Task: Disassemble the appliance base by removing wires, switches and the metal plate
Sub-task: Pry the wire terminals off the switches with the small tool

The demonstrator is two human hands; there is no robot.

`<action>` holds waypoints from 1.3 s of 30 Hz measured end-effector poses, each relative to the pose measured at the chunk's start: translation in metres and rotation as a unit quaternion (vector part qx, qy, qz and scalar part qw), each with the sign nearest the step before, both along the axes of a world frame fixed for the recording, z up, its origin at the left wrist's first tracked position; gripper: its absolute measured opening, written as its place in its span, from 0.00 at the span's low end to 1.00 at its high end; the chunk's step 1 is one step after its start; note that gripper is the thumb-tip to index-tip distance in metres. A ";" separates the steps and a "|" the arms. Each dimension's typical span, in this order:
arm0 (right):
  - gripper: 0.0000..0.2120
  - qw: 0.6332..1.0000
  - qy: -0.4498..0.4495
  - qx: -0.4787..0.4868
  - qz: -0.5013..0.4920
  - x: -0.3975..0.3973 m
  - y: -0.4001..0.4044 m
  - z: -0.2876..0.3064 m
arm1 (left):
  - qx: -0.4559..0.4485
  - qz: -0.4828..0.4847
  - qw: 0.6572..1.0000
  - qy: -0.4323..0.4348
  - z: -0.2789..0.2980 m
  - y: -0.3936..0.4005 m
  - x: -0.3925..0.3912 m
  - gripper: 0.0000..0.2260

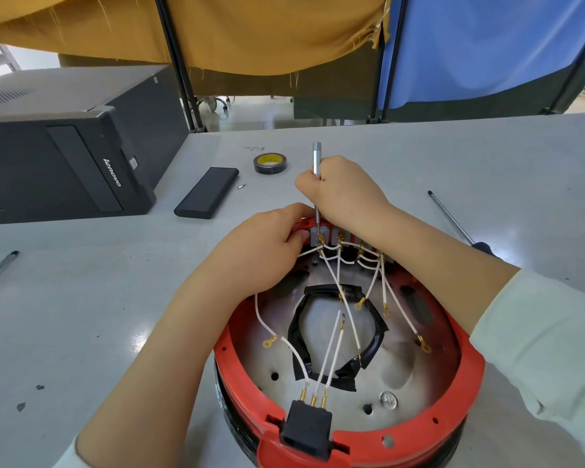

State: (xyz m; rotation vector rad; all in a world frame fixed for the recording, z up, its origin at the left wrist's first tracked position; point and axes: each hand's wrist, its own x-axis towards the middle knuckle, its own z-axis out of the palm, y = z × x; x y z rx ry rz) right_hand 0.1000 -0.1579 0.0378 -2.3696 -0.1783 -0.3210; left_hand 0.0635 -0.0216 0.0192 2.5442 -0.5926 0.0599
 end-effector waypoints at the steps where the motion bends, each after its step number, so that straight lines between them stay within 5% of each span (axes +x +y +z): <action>1: 0.17 1.000 -0.009 0.006 0.002 -0.001 0.000 -0.001 | -0.001 0.000 1.000 -0.002 0.000 0.000 0.000 0.15; 7: 0.19 0.991 -0.087 0.102 0.006 -0.012 -0.015 0.007 | -0.004 0.000 1.000 0.003 0.005 0.001 -0.003 0.15; 30: 0.19 0.981 -0.172 0.065 0.064 -0.019 -0.017 -0.013 | 0.000 0.007 1.000 -0.005 0.002 0.001 -0.002 0.15; 39: 0.20 0.994 -0.087 0.054 0.027 -0.007 -0.012 -0.004 | 0.002 0.008 1.000 0.005 0.003 0.000 -0.003 0.15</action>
